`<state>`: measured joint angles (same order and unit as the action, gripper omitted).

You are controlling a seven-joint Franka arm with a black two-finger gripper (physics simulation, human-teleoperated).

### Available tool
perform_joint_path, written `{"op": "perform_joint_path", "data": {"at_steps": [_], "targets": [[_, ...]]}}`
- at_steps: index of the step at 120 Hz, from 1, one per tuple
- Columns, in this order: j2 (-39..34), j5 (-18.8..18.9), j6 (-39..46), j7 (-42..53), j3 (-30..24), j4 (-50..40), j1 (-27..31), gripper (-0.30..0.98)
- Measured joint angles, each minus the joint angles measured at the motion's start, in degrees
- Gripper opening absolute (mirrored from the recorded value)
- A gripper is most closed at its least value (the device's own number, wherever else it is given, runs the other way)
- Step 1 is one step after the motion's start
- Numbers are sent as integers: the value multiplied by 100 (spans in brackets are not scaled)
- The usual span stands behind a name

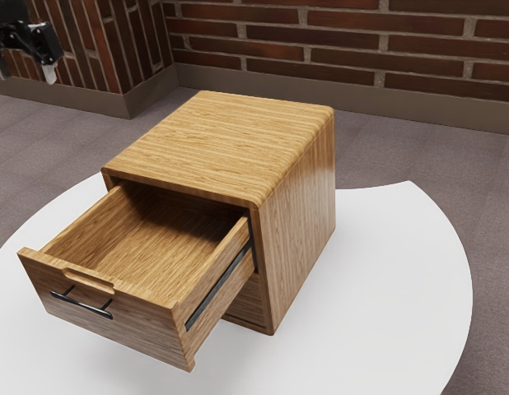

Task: Push the drawer handle with one arm to close the drawer

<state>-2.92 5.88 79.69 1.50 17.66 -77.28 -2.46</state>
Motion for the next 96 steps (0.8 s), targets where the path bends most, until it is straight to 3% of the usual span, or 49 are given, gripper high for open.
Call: {"op": "perform_joint_path", "data": {"at_steps": [22, 36, 50, 58, 74, 96], "targets": [[-71, -74, -48, 3, 24, -448, -209, 69], [-819, -85, -80, -24, -94, -1244, -216, 69], [-1528, -101, -112, -139, -698, -1969, -171, 65], [-1933, -104, -129, -222, -1009, -2389, -135, 57], [-2535, -124, -149, -441, -1486, -3248, -112, 30], [-3152, -650, -97, -901, -1955, -4376, 4, 4]]}}
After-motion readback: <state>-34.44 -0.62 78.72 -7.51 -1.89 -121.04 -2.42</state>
